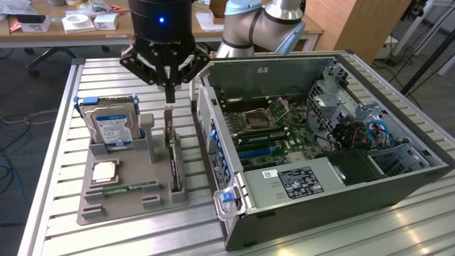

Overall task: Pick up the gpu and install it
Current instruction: 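Reach for the gpu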

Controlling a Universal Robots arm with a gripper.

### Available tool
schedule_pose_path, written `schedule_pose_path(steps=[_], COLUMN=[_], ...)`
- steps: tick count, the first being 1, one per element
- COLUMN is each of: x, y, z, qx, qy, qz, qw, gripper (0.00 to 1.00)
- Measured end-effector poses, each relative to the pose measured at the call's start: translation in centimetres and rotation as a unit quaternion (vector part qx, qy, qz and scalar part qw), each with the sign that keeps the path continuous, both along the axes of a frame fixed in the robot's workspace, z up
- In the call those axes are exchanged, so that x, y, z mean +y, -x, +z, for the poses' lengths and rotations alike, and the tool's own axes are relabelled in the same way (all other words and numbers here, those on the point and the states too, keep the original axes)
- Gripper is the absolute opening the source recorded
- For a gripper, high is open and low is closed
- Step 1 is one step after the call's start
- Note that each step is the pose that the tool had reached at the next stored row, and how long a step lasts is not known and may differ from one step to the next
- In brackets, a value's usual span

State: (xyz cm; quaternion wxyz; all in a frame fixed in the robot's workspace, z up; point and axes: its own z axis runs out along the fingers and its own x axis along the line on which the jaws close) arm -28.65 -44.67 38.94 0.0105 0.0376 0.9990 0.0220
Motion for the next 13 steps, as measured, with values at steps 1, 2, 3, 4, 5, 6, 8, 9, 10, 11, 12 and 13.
schedule_pose_path(steps=[1,2,3,4,5,6,8,9,10,11,12,13], x=[-0.13,-0.26,-0.39,-0.5,-0.59,-0.66,-0.82,-0.91,-1.0,-1.08,-1.16,-1.2], y=[0.0,0.1,0.1,0.1,0.1,0.1,0.2,0.2,0.2,0.2,0.3,0.3], z=[0.0,0.0,0.0,0.0,-0.01,-0.01,-0.02,-0.02,-0.03,-0.03,-0.04,-0.05], qx=[0.0,0.0,0.0,0.0,0.0,0.0,0.0,0.0,0.0,0.0,0.0,0.0], qy=[0.0,0.0,0.0,0.0,0.0,0.0,0.0,0.0,0.0,0.0,0.0,0.0], qz=[0.0,0.0,0.0,0.0,0.0,0.0,0.0,0.0,0.0,0.0,0.0,0.0], qw=[1.0,1.0,1.0,1.0,1.0,1.0,1.0,1.0,1.0,1.0,1.0,1.0], gripper=[0.1,0.1,0.1,0.1,0.1,0.1,0.1,0.1,0.1,0.1,0.1,0.1])
